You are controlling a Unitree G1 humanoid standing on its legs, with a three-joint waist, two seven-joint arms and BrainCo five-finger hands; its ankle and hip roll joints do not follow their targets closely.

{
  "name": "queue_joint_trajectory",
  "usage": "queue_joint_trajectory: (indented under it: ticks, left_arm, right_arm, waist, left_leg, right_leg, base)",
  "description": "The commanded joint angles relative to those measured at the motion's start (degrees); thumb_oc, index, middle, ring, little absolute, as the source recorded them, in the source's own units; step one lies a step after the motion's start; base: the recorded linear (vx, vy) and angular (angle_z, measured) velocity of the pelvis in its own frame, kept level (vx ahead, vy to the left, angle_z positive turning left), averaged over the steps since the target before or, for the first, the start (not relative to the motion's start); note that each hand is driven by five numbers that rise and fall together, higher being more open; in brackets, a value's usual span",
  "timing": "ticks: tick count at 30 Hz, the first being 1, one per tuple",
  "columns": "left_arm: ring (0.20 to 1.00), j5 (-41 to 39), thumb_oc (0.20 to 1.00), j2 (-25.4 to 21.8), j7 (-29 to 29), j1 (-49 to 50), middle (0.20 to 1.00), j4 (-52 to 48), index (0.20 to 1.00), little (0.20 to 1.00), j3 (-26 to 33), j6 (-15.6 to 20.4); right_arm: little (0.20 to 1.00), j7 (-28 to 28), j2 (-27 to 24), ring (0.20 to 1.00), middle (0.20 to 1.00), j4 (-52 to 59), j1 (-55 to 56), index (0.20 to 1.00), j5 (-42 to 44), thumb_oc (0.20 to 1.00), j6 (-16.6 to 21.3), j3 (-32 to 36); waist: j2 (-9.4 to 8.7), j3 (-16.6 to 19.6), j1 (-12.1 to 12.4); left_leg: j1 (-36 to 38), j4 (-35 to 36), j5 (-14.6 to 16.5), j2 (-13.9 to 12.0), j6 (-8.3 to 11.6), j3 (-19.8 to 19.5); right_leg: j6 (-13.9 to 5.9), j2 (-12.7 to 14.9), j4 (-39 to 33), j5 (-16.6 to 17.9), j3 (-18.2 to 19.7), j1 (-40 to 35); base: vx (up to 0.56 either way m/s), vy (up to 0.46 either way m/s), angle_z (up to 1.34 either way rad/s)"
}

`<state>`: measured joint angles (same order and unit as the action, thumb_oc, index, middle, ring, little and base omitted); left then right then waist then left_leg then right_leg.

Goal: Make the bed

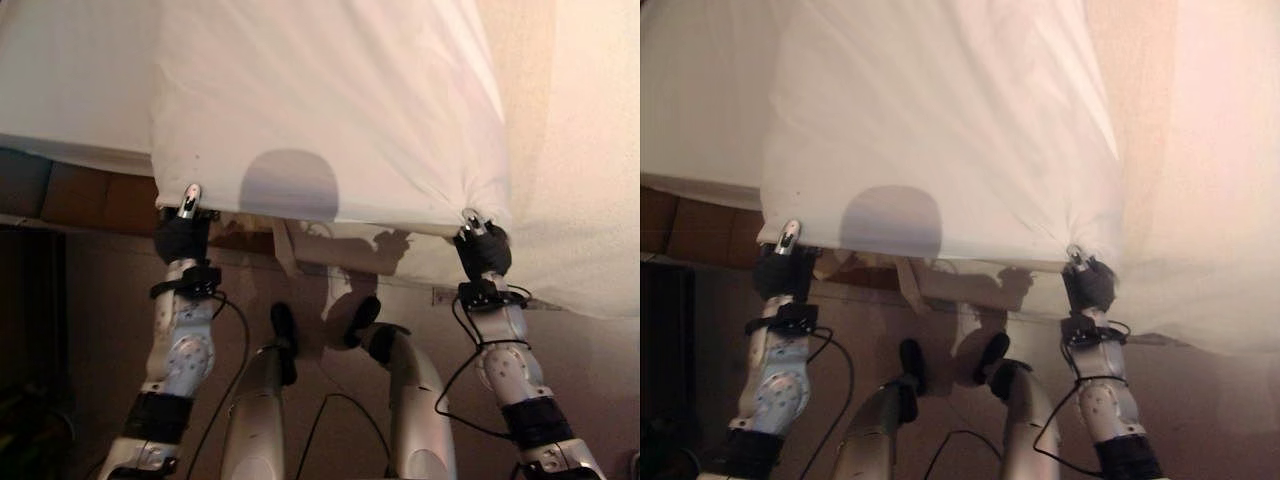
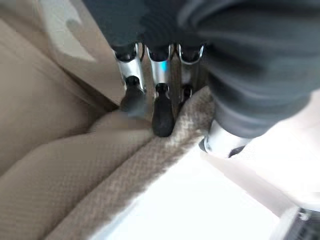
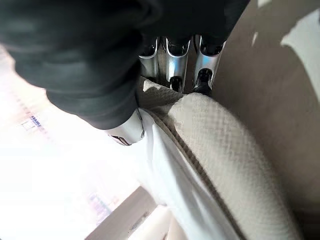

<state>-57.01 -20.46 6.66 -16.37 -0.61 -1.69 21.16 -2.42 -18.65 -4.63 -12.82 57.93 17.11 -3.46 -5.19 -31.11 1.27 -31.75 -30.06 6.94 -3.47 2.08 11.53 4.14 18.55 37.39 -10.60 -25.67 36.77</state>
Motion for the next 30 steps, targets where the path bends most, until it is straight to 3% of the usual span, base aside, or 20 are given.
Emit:
queue_joint_trajectory:
  ticks: [1, 2, 3, 4, 6, 7, 8, 9, 10, 13, 15, 17, 19, 21, 22, 24, 26, 28, 29, 30]
  left_arm:
    - [0.2, -0.08, 0.2, -4.26, 2.17, 0.14, 0.2, -4.18, 0.2, 0.2, 10.99, 8.32]
    - [0.2, 0.43, 0.2, -4.71, 2.68, 1.27, 0.2, -4.38, 0.2, 0.2, 12.07, 8.48]
    - [0.2, 0.42, 0.2, -4.97, 2.97, 1.62, 0.2, -4.26, 0.2, 0.2, 12.09, 8.67]
    - [0.2, 1.23, 0.2, -5.19, 3.43, 1.73, 0.2, -4.26, 0.2, 0.2, 12.24, 8.24]
    - [0.2, 2.25, 0.2, -4.24, 3.44, 2.0, 0.2, -4.95, 0.2, 0.2, 12.0, 7.7]
    - [0.2, 2.27, 0.2, -4.2, 3.46, 2.02, 0.2, -4.98, 0.2, 0.2, 11.98, 7.69]
    - [0.2, 3.98, 0.2, -4.47, 2.38, 1.21, 0.2, -5.75, 0.2, 0.2, 9.73, 6.62]
    - [0.2, 4.05, 0.2, -4.49, 2.39, 1.16, 0.2, -5.79, 0.2, 0.2, 9.64, 6.57]
    - [0.2, 4.97, 0.2, -5.69, 0.8, 1.96, 0.2, -5.66, 0.2, 0.2, 10.13, 5.68]
    - [0.2, 5.4, 0.2, -6.88, -0.07, 2.33, 0.2, -5.03, 0.2, 0.2, 9.51, 4.51]
    - [0.2, 6.21, 0.2, -7.89, -0.14, 3.41, 0.2, -4.86, 0.2, 0.2, 10.52, 4.14]
    - [0.2, 6.65, 0.2, -8.63, -0.2, 4.72, 0.2, -5.76, 0.2, 0.2, 11.81, 4.17]
    - [0.2, 7.0, 0.2, -8.85, -0.09, 6.01, 0.2, -6.16, 0.2, 0.2, 13.4, 4.21]
    - [0.2, 6.23, 0.2, -7.1, -0.33, 7.33, 0.2, -6.58, 0.2, 0.2, 14.37, 4.53]
    - [0.2, 5.86, 0.2, -6.18, -0.48, 7.17, 0.2, -6.46, 0.2, 0.2, 13.35, 4.81]
    - [0.2, 5.19, 0.2, -4.54, -1.07, 7.25, 0.2, -6.22, 0.2, 0.2, 12.79, 5.07]
    - [0.2, 5.65, 0.2, -3.23, -0.61, 8.01, 0.2, -6.56, 0.2, 0.2, 12.43, 5.52]
    - [0.2, 5.68, 0.2, -3.61, -0.22, 8.23, 0.2, -6.67, 0.2, 0.2, 13.65, 5.51]
    - [0.2, 5.37, 0.2, -3.66, -0.23, 8.45, 0.2, -6.72, 0.2, 0.2, 13.64, 5.63]
    - [0.2, 5.39, 0.2, -3.63, 0.01, 8.29, 0.2, -6.47, 0.2, 0.2, 13.56, 5.65]
  right_arm:
    - [0.2, -1.37, -4.17, 0.2, 0.2, 0.63, 2.05, 0.2, 0.82, 0.2, 5.8, 6.99]
    - [0.2, -1.82, -4.6, 0.2, 0.2, 0.6, 2.2, 0.2, 0.68, 0.2, 5.82, 7.38]
    - [0.2, -2.61, -4.57, 0.2, 0.2, -0.02, 1.75, 0.2, 0.72, 0.2, 5.98, 7.18]
    - [0.2, -2.99, -4.84, 0.2, 0.2, 0.19, 1.55, 0.2, 0.78, 0.2, 5.65, 6.59]
    - [0.2, -3.35, -6.24, 0.2, 0.2, 1.51, 3.0, 0.2, -0.04, 0.2, 4.54, 7.72]
    - [0.2, -3.39, -6.25, 0.2, 0.2, 1.57, 3.06, 0.2, -0.06, 0.2, 4.51, 7.74]
    - [0.2, -3.68, -6.48, 0.2, 0.2, 1.47, 4.04, 0.2, -0.63, 0.2, 5.01, 9.0]
    - [0.2, -3.74, -6.4, 0.2, 0.2, 1.5, 4.06, 0.2, -0.71, 0.2, 5.02, 9.1]
    - [0.2, -4.45, -5.45, 0.2, 0.2, 1.77, 4.07, 0.2, -2.2, 0.2, 4.44, 10.6]
    - [0.2, -4.03, -3.6, 0.2, 0.2, 1.86, 6.14, 0.2, -1.94, 0.2, 4.54, 12.32]
    - [0.2, -3.67, -2.4, 0.2, 0.2, 1.98, 6.63, 0.2, -2.68, 0.2, 4.37, 12.35]
    - [0.2, -2.73, -2.12, 0.2, 0.2, 1.12, 5.03, 0.2, -2.67, 0.2, 3.84, 10.94]
    - [0.2, -1.52, -1.76, 0.2, 0.2, -0.21, 3.57, 0.2, -2.11, 0.2, 3.48, 9.56]
    - [0.2, -0.06, -2.19, 0.2, 0.2, 0.0, 4.87, 0.2, -1.59, 0.2, 3.22, 9.51]
    - [0.2, 0.48, -3.71, 0.2, 0.2, 0.32, 6.19, 0.2, -1.76, 0.2, 3.68, 9.53]
    - [0.2, 0.63, -4.84, 0.2, 0.2, 0.28, 6.46, 0.2, -1.33, 0.2, 3.76, 9.97]
    - [0.2, -0.16, -4.86, 0.2, 0.2, -1.15, 4.24, 0.2, -1.86, 0.2, 3.87, 8.2]
    - [0.2, -0.81, -5.36, 0.2, 0.2, -1.93, 4.37, 0.2, -1.24, 0.2, 3.99, 9.68]
    - [0.2, -1.04, -5.28, 0.2, 0.2, -2.54, 4.24, 0.2, -0.59, 0.2, 4.24, 9.82]
    - [0.2, -1.66, -5.29, 0.2, 0.2, -3.09, 4.09, 0.2, -0.57, 0.2, 4.07, 9.82]
  waist:
    - [1.02, 1.32, 0.63]
    - [1.19, 1.32, -0.09]
    - [1.39, 1.32, 0.02]
    - [2.11, 1.32, 0.71]
    - [2.94, 1.32, -0.23]
    - [2.93, 1.32, -0.28]
    - [2.73, 1.32, -0.74]
    - [2.77, 1.32, -0.89]
    - [3.05, 1.32, -1.2]
    - [3.63, 1.32, -1.77]
    - [3.77, 1.32, -2.11]
    - [2.97, 1.32, -1.12]
    - [2.65, 1.32, 0.05]
    - [2.73, 1.32, 0.65]
    - [3.58, 1.32, -0.38]
    - [4.99, 1.32, -0.41]
    - [4.5, 1.32, 2.92]
    - [4.18, 1.32, 1.81]
    - [4.32, 1.32, 1.5]
    - [4.55, 1.32, 1.97]
  left_leg:
    - [-3.74, -5.26, 2.33, -0.15, 2.44, -3.38]
    - [-2.32, -2.75, 0.58, -5.49, 3.53, -4.0]
    - [-1.1, 0.5, -2.14, -8.72, 4.39, -5.36]
    - [2.61, 8.49, -4.05, -9.73, 4.92, -9.46]
    - [5.77, 13.34, -3.13, -6.82, 4.5, -10.6]
    - [5.81, 13.42, -3.19, -6.71, 4.44, -10.61]
    - [2.02, 8.0, -1.86, -3.22, 4.39, -10.26]
    - [1.66, 7.54, -1.72, -2.97, 4.24, -10.48]
    - [1.29, 7.99, -0.7, -0.37, 3.11, -10.13]
    - [2.31, 7.82, -0.6, 3.42, 1.04, -10.22]
    - [3.1, 8.06, -0.7, 4.37, -0.22, -9.01]
    - [3.64, 8.25, -0.09, 4.38, -0.97, -5.4]
    - [5.19, 10.08, 0.04, 5.0, -2.02, -3.01]
    - [7.23, 9.69, 1.01, 4.05, -0.57, -1.54]
    - [7.22, 7.89, 0.91, 3.52, 0.72, -1.79]
    - [7.42, 6.77, 0.71, 2.45, 2.08, -2.01]
    - [3.63, -1.94, 1.54, 1.99, 3.81, -6.73]
    - [4.01, 0.37, -0.1, -5.36, 4.2, -6.27]
    - [6.31, 5.35, -2.83, -9.46, 4.91, -6.48]
    - [7.32, 10.08, -4.94, -10.43, 5.51, -9.49]
  right_leg:
    - [-9.6, -0.79, -5.02, 6.91, -1.02, 1.42]
    - [-10.61, 1.21, -4.43, 7.34, -0.57, 1.57]
    - [-11.19, 2.27, -4.69, 7.91, 0.45, 1.63]
    - [-12.29, 3.88, -4.89, 8.79, 3.42, 1.74]
    - [-14.61, 7.63, -6.03, 12.46, 6.2, 1.11]
    - [-14.67, 7.73, -6.05, 12.51, 6.22, 1.08]
    - [-15.44, 11.49, -8.78, 14.91, 6.52, -0.37]
    - [-15.56, 11.75, -8.89, 15.07, 6.31, -0.48]
    - [-16.41, 13.45, -11.06, 15.95, 6.84, -1.85]
    - [-16.53, 15.62, -8.52, 15.74, 7.36, -4.4]
    - [-16.7, 14.81, -2.94, 15.79, 5.37, -3.97]
    - [-16.81, 13.62, -0.37, 15.44, -0.75, -4.43]
    - [-17.03, 7.82, 0.58, 14.41, -6.27, -3.58]
    - [-14.77, 4.95, -6.69, 11.55, -4.94, -4.3]
    - [-12.74, 2.44, -8.85, 10.26, -1.77, -4.34]
    - [-11.7, 1.0, -9.28, 9.18, 0.26, -4.45]
    - [-10.15, 0.74, -9.06, 7.57, 0.24, -5.68]
    - [-11.23, 2.97, -8.48, 8.22, 0.29, -5.41]
    - [-12.21, 4.19, -8.72, 8.88, 0.8, -5.65]
    - [-13.28, 5.17, -9.58, 9.76, 2.25, -5.87]
  base:
    - [-0.03, 0.234, -0.45]
    - [0.0, 0.334, 0.05]
    - [0.0, 0.704, 0.38]
    - [0.02, 0.787, 0.59]
    - [-0.02, 0.601, -0.01]
    - [-0.13, 0.325, -0.34]
    - [-0.1, 0.174, -0.13]
    - [-0.11, 0.421, 0.4]
    - [-0.02, 0.382, 0.54]
    - [0.04, 0.384, 0.58]
    - [0.02, 0.31, 0.49]
    - [-0.05, 0.354, -0.07]
    - [0.0, 0.301, -0.87]
    - [0.04, 0.059, -1.27]
    - [0.0, -0.028, -0.69]
    - [0.01, 0.04, 0.17]
    - [-0.03, 0.118, -0.07]
    - [-0.04, 0.208, -0.74]
    - [0.03, 0.407, -0.17]
    - [0.03, 0.447, 0.38]
